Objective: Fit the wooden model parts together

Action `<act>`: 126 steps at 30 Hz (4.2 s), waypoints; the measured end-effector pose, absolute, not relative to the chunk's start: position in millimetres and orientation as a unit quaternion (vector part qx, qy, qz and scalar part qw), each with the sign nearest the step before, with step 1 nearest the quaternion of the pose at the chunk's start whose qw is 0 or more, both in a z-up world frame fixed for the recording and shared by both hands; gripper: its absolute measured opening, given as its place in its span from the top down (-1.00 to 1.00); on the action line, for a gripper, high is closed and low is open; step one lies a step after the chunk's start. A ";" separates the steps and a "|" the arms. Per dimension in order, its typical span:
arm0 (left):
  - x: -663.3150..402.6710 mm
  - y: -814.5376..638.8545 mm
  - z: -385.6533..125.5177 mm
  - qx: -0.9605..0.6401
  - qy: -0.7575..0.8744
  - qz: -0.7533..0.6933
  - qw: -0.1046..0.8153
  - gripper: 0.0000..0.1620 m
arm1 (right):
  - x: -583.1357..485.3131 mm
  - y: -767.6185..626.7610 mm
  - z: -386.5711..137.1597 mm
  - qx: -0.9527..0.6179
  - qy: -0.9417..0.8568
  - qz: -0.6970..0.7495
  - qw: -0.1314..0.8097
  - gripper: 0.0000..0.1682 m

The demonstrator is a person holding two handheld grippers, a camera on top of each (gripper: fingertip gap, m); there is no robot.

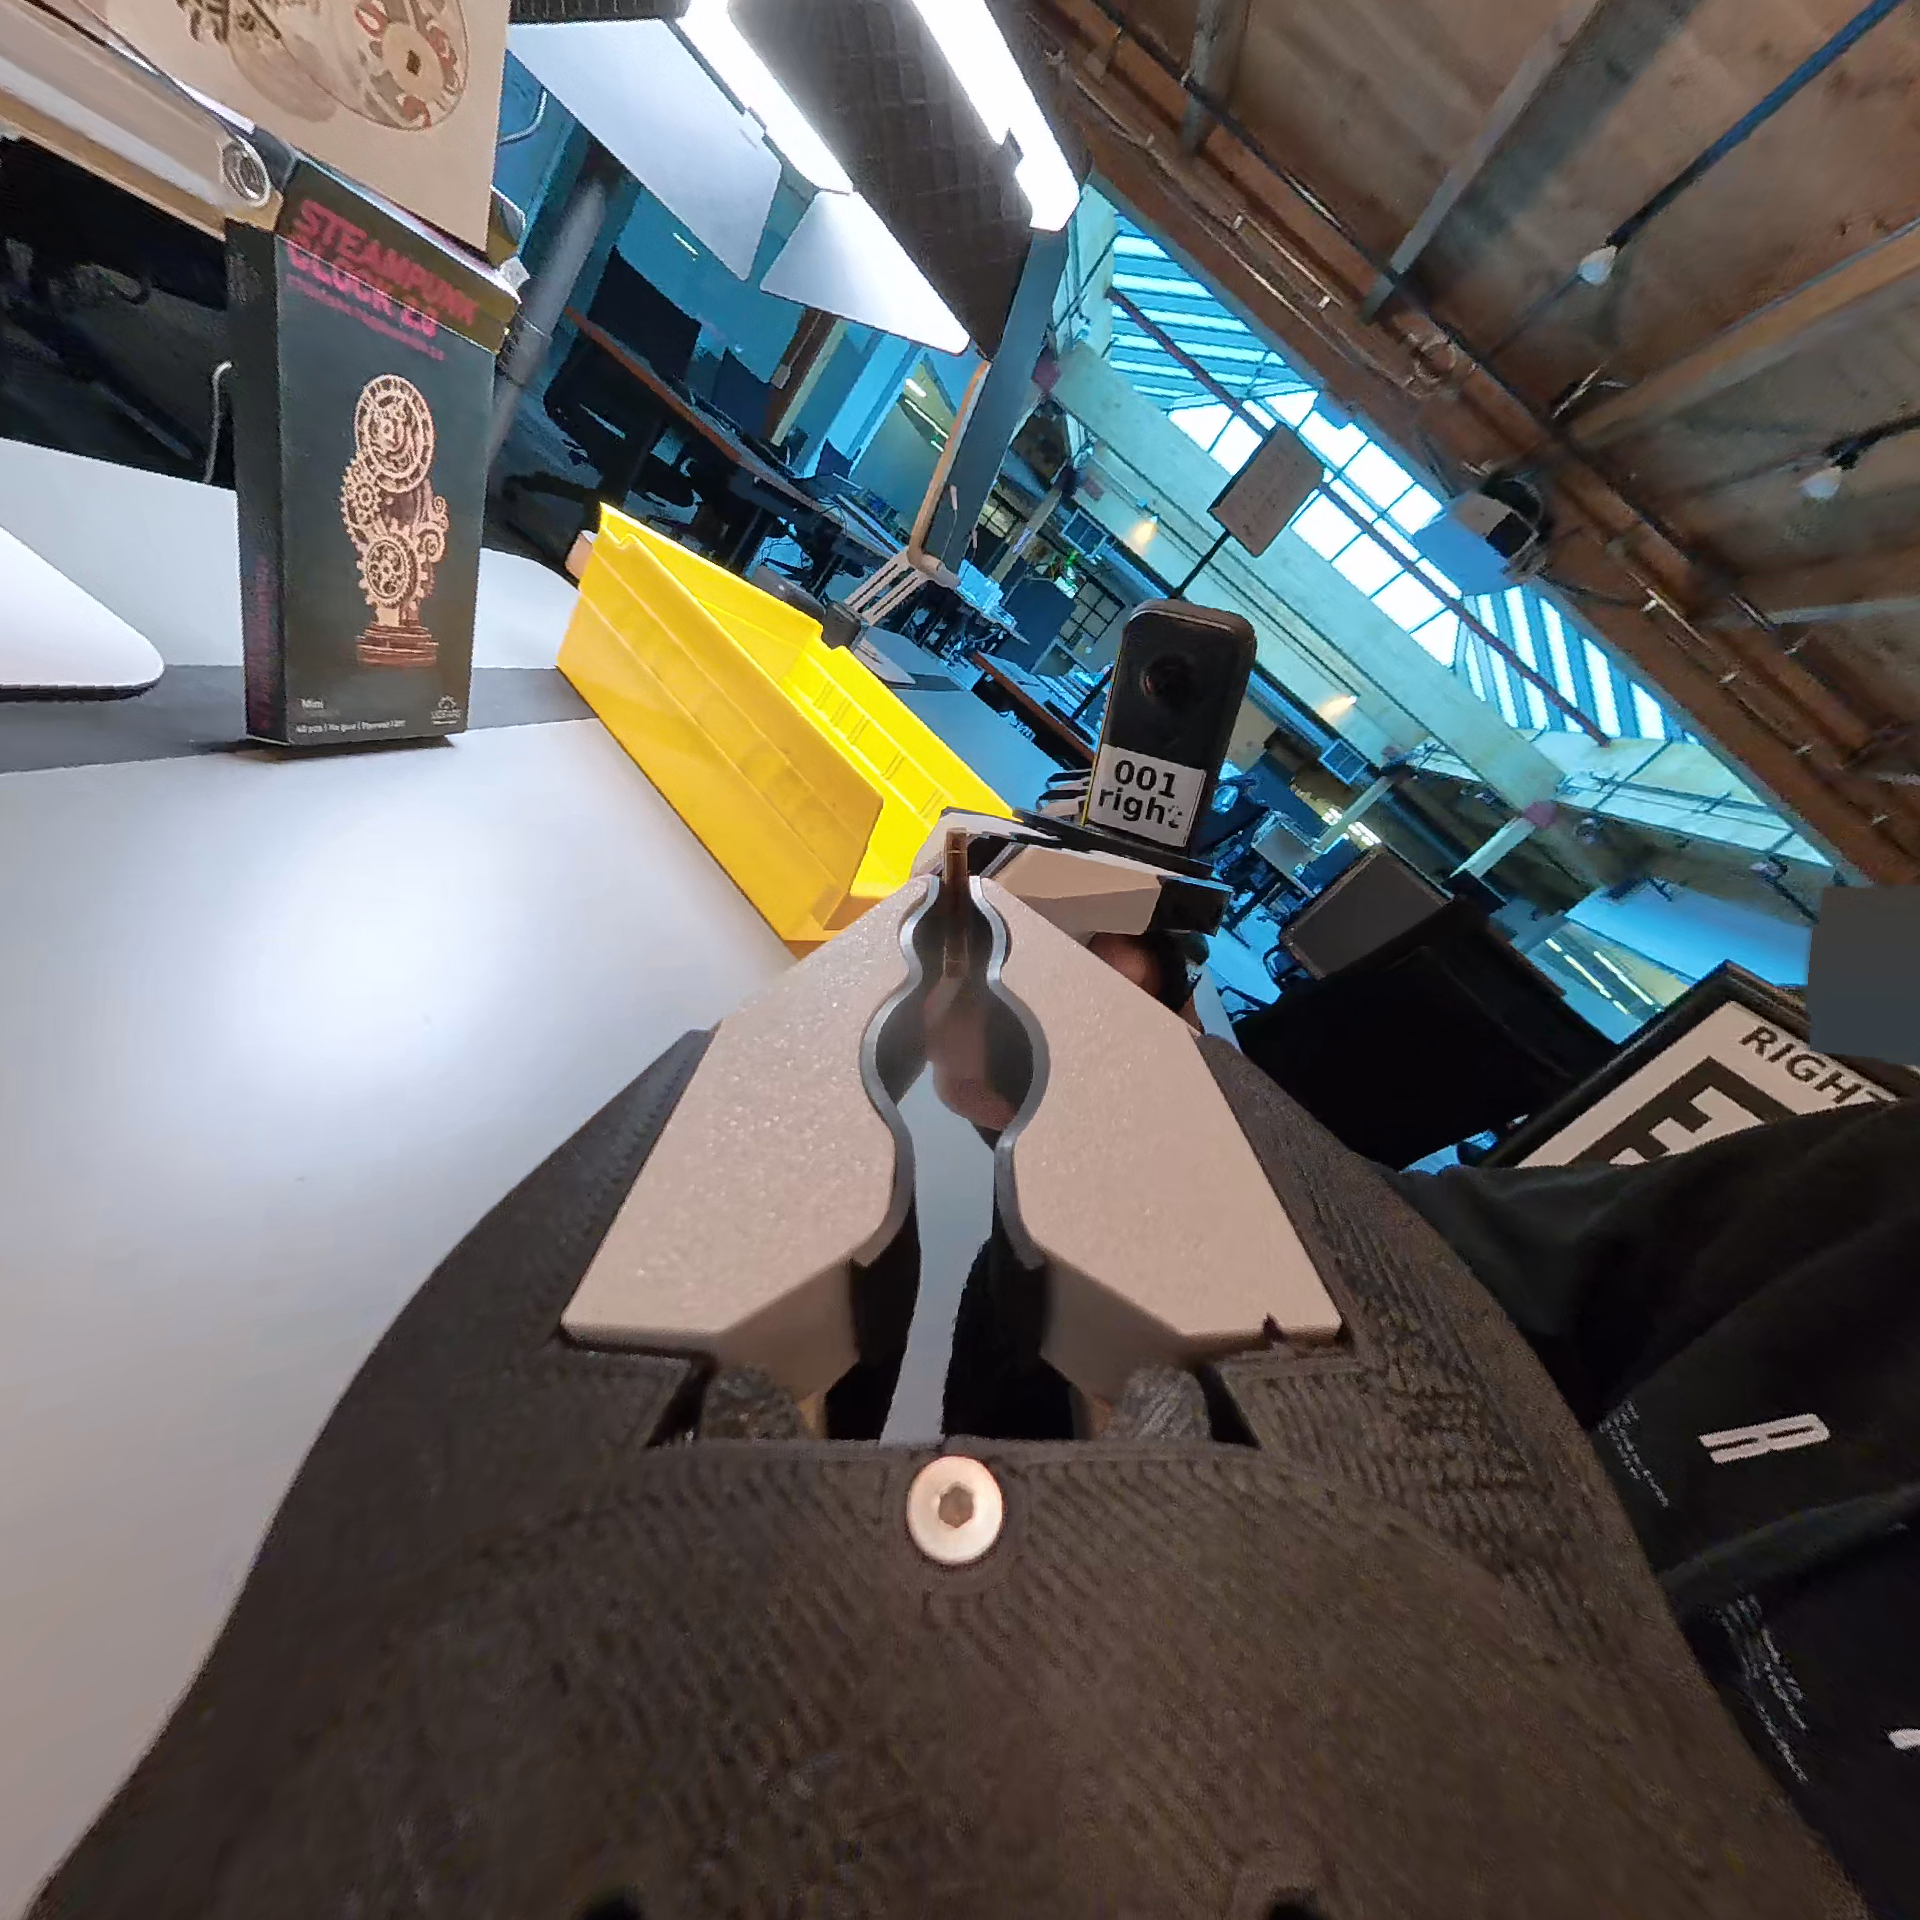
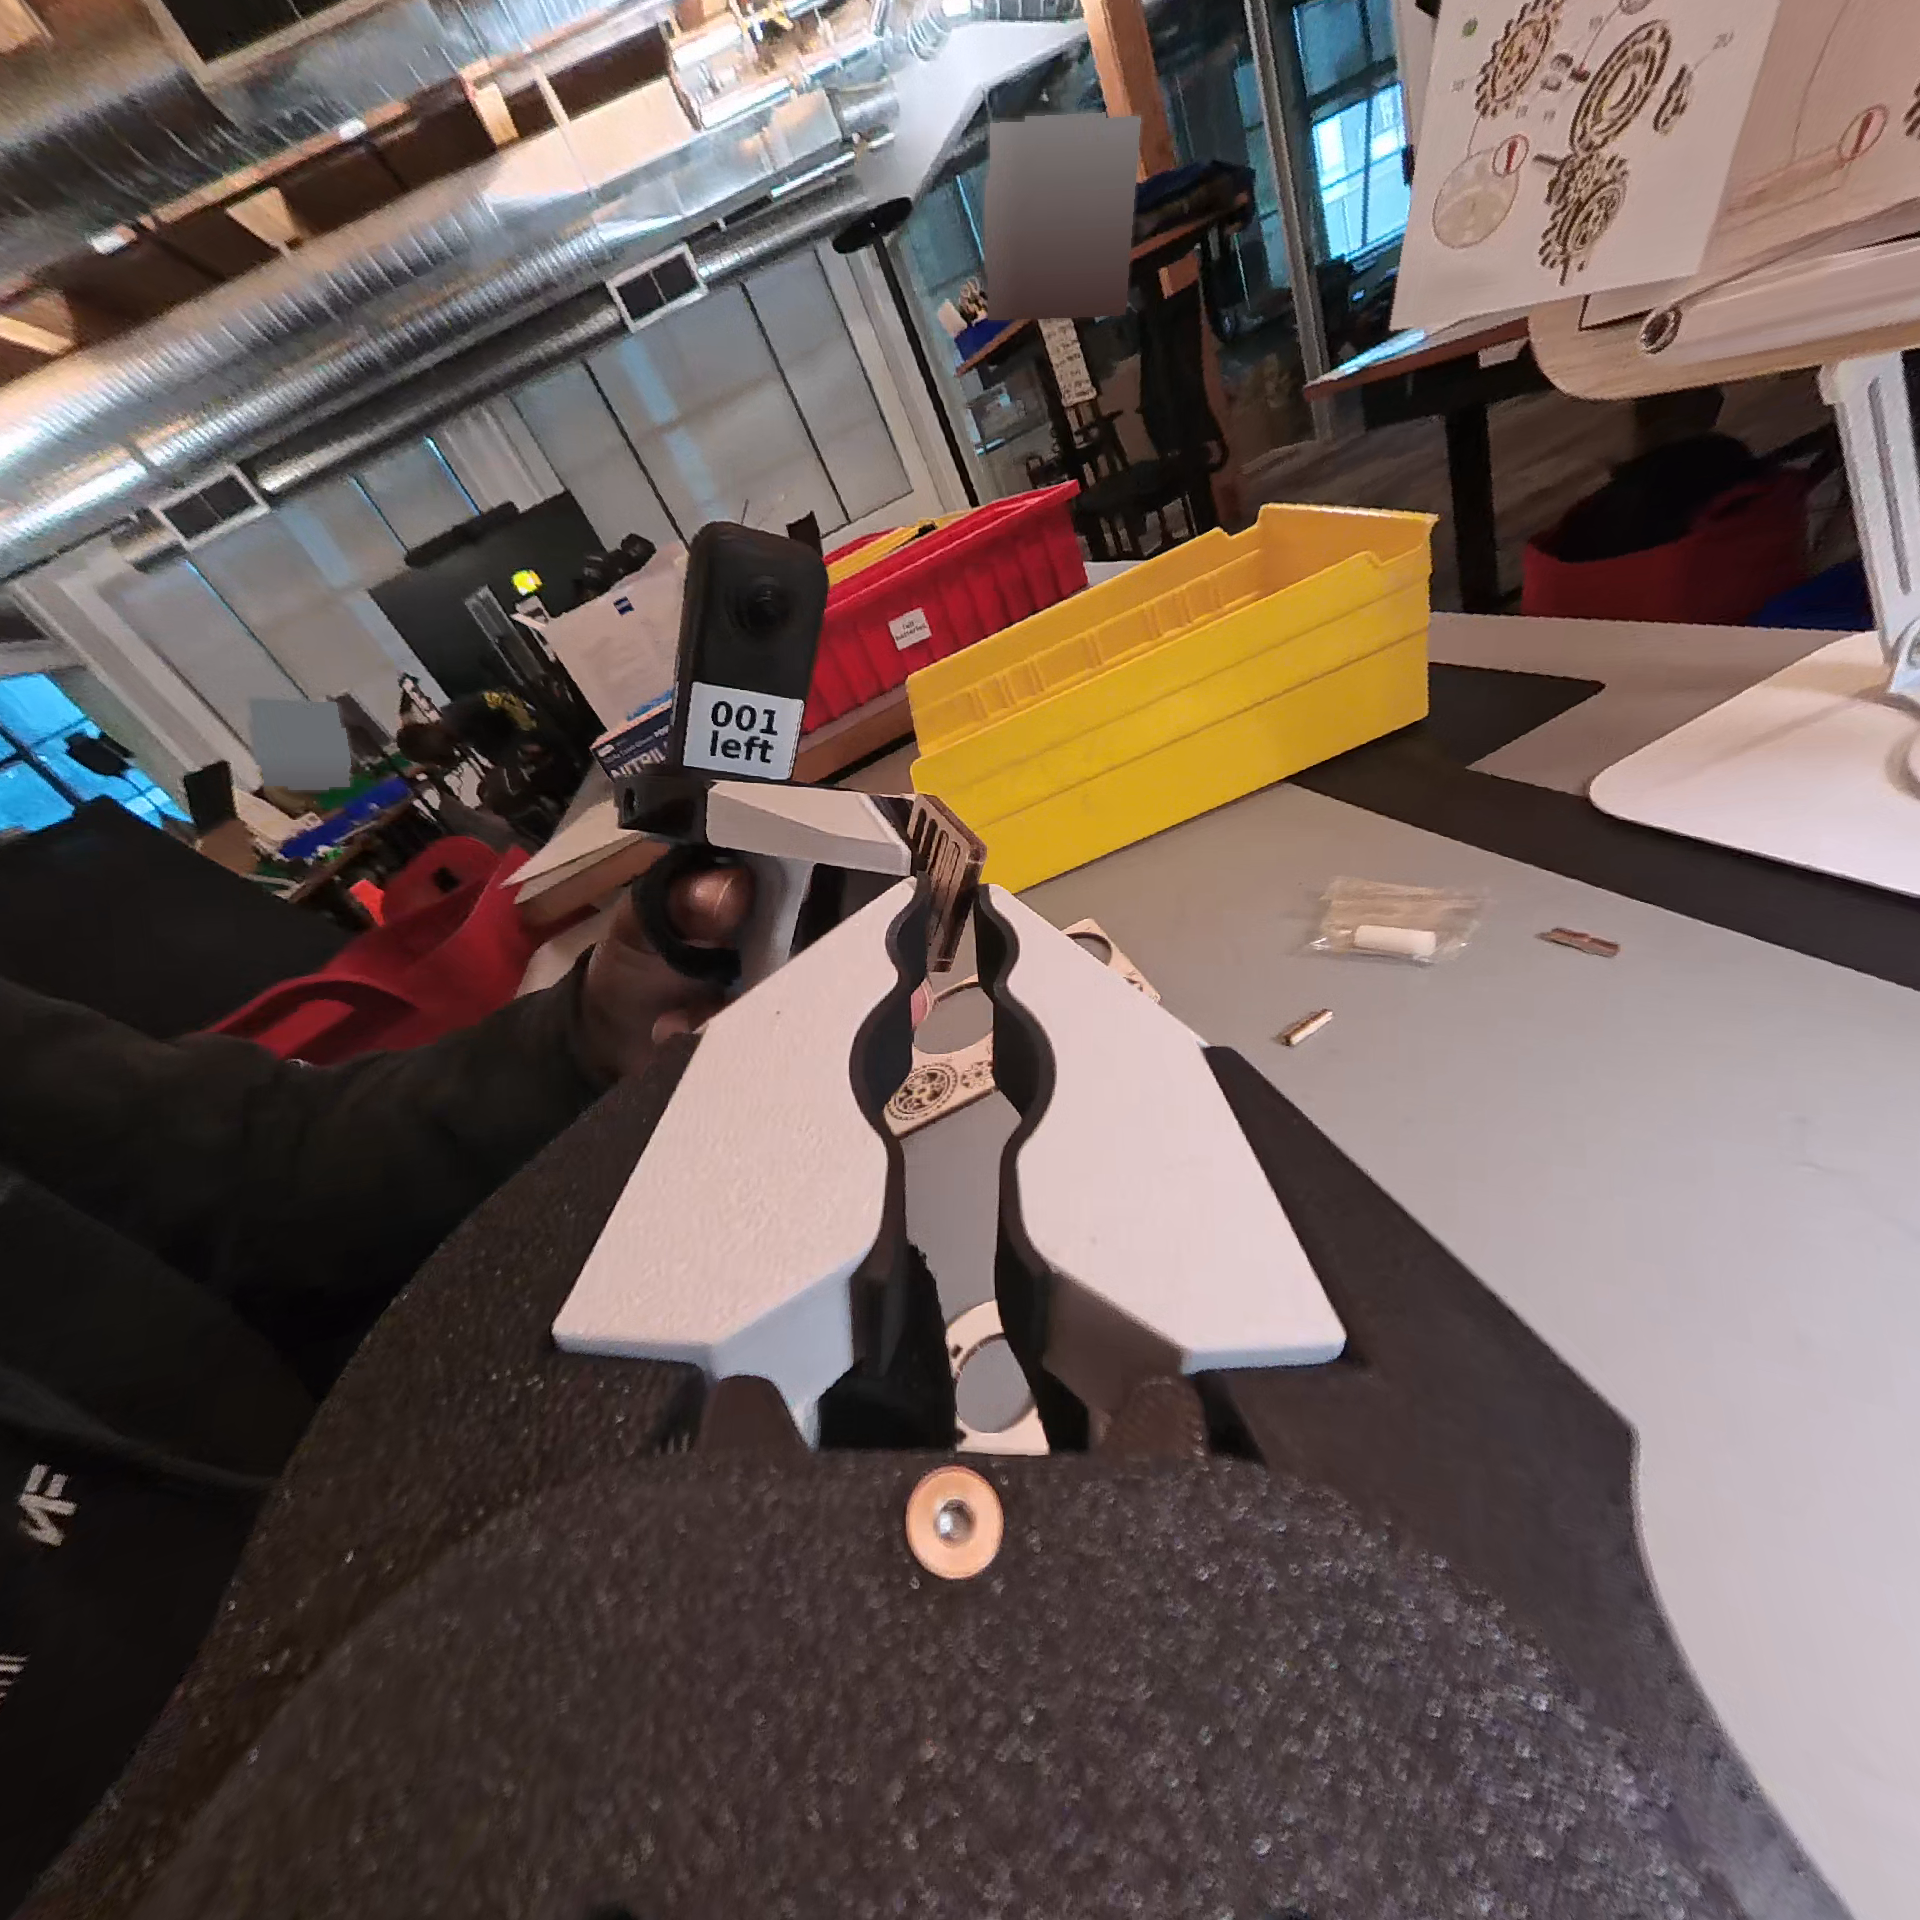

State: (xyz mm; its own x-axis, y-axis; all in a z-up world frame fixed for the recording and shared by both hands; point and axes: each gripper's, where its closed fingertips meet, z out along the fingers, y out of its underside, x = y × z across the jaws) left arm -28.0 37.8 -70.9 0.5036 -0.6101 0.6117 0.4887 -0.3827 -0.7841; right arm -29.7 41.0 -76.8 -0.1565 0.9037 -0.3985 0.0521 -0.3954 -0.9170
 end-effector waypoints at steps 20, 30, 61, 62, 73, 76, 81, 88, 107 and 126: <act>-28.2 39.0 -71.0 -0.686 0.079 -0.415 0.592 0.98 | -30.3 47.1 -75.4 -0.583 -0.449 0.547 0.400 0.94; -23.6 35.0 -64.7 -0.675 0.094 -0.424 0.597 0.99 | -27.8 44.8 -66.0 -0.566 -0.423 0.602 0.372 0.94; -32.5 34.7 -59.2 -0.652 0.073 -0.452 0.605 0.99 | -33.3 40.4 -67.5 -0.535 -0.418 0.599 0.425 0.92; -33.0 34.4 -59.1 -0.647 0.070 -0.461 0.603 0.99 | -33.3 40.7 -67.4 -0.535 -0.413 0.608 0.416 0.90; -27.1 27.4 -57.6 -0.618 0.092 -0.506 0.594 0.97 | -25.9 28.5 -63.6 -0.498 -0.452 0.629 0.390 0.97; -30.5 29.8 -60.8 -0.623 0.081 -0.517 0.581 0.85 | -22.4 29.4 -61.6 -0.473 -0.489 0.574 0.456 0.99; -32.3 29.2 -66.6 -0.626 0.059 -0.571 0.528 0.58 | -20.0 35.1 -68.7 -0.382 -0.582 0.331 0.637 0.99; -21.0 26.2 -77.5 -0.633 0.050 -0.619 0.462 0.60 | -24.4 31.4 -81.1 -0.268 -0.629 0.103 0.722 0.99; -24.2 27.7 -75.7 -0.656 0.133 -0.469 0.577 1.00 | -27.1 26.1 -85.8 -0.337 -0.619 0.255 0.662 0.89; -9.1 13.6 -81.8 -0.668 0.298 -0.279 0.622 1.00 | -16.3 17.4 -78.7 -0.419 -0.568 0.532 0.469 0.91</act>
State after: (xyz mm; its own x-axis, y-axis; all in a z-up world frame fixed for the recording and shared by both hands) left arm -9.1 13.6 -81.8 0.6661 -0.7458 0.0027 -0.0508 -0.0489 -0.9975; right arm -16.3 17.4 -78.7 -0.2106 0.9737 0.0871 -0.0227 0.0842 -0.9962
